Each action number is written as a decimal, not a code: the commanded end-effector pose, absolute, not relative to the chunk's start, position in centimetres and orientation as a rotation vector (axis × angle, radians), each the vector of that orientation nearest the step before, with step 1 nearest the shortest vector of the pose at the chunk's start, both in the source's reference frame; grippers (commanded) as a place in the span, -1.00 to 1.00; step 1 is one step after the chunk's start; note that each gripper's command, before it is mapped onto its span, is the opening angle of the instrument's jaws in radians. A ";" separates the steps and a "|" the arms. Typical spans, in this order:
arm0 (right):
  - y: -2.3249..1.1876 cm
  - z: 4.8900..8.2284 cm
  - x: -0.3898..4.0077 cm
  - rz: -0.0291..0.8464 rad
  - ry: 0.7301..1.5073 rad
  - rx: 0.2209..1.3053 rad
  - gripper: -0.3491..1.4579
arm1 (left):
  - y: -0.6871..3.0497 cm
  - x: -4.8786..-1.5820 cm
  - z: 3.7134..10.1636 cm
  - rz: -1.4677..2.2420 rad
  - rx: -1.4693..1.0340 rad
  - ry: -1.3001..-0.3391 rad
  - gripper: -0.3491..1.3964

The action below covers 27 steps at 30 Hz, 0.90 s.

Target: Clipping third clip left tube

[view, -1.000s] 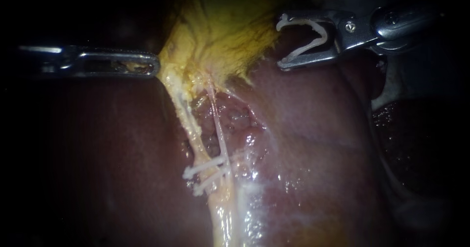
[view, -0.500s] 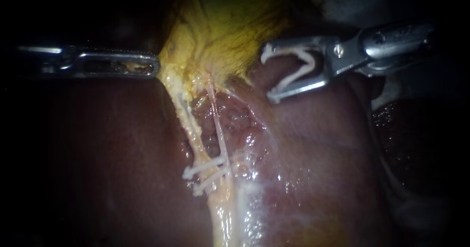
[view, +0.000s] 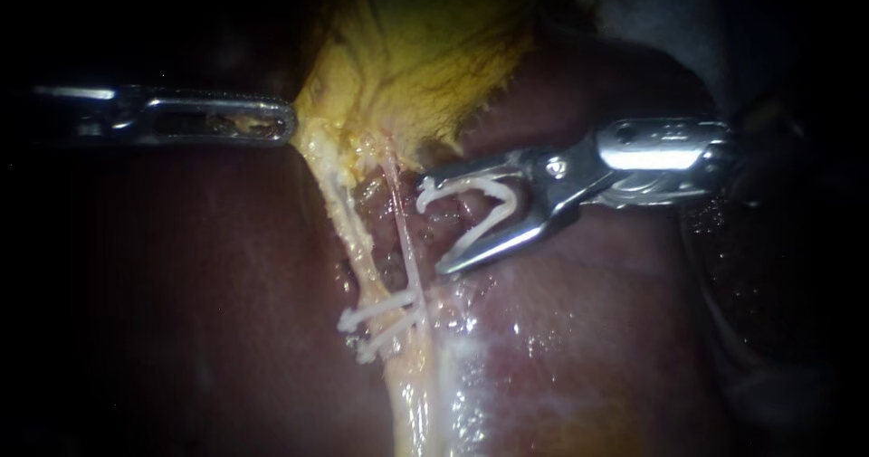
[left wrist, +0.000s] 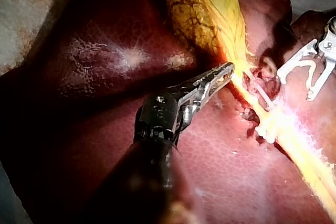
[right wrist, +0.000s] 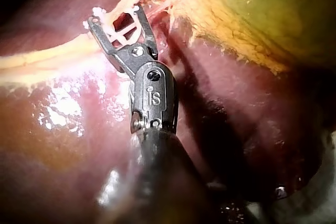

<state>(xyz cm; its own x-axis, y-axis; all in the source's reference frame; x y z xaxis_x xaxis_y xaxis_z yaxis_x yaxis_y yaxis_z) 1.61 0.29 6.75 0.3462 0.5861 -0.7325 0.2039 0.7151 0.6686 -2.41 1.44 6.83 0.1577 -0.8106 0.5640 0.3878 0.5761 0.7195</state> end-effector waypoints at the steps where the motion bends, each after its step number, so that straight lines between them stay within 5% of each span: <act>1: 0.26 6.78 1.63 0.283 1.218 0.787 -0.02 | 1.43 -2.41 6.83 -0.900 0.461 -1.107 -1.00; 27: -0.15 7.77 2.06 0.400 1.152 0.898 -0.02 | 1.42 -2.42 6.82 -0.901 0.460 -1.107 -1.00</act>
